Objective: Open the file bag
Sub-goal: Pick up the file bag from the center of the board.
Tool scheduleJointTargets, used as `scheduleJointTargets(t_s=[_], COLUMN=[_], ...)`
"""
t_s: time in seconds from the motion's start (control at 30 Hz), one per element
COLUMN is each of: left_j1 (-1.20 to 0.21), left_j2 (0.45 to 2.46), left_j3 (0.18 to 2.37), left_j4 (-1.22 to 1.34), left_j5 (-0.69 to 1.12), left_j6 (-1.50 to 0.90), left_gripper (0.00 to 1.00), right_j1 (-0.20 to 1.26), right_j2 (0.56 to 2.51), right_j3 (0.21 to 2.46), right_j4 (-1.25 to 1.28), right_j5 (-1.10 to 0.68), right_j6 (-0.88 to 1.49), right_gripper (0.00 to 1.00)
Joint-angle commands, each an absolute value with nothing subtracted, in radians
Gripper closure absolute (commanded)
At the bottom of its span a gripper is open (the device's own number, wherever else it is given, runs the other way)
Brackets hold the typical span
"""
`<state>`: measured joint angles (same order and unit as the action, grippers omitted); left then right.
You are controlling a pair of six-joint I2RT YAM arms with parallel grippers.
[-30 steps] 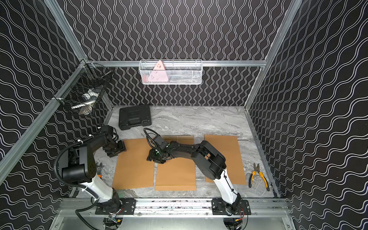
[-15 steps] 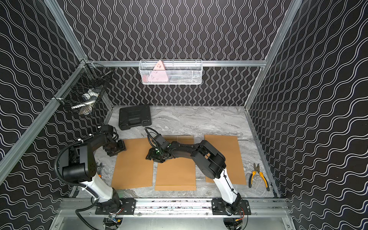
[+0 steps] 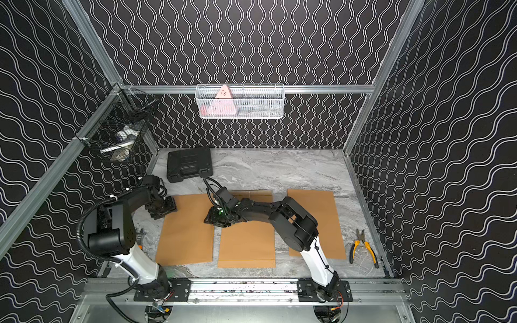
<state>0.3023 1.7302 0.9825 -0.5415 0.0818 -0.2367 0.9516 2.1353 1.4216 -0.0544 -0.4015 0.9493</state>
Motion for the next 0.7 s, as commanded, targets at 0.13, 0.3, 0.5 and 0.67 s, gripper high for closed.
scheduleJointTargets(t_s=[0.13, 0.3, 0.5, 0.67], left_j1=[0.301, 0.299, 0.298, 0.298], left_j2=[1.756, 1.756, 1.750, 1.734], left_j3=[0.965, 0.968, 0.966, 0.966], left_j4=[-0.583, -0.582, -0.582, -0.583], left_j5=[0.135, 0.140, 0.144, 0.145], left_j6=[-0.230, -0.230, -0.230, -0.235], left_gripper=[0.37, 0.38, 0.37, 0.37], right_j1=[0.953, 0.953, 0.953, 0.952], right_j2=[2.148, 2.157, 2.165, 2.154], right_j3=[1.451, 1.451, 1.453, 1.450], right_j4=[-0.084, -0.098, -0.082, -0.091], right_j5=[-0.380, -0.370, -0.383, -0.368], right_j6=[0.928, 0.925, 0.923, 0.909], right_gripper=[0.59, 0.59, 0.74, 0.93])
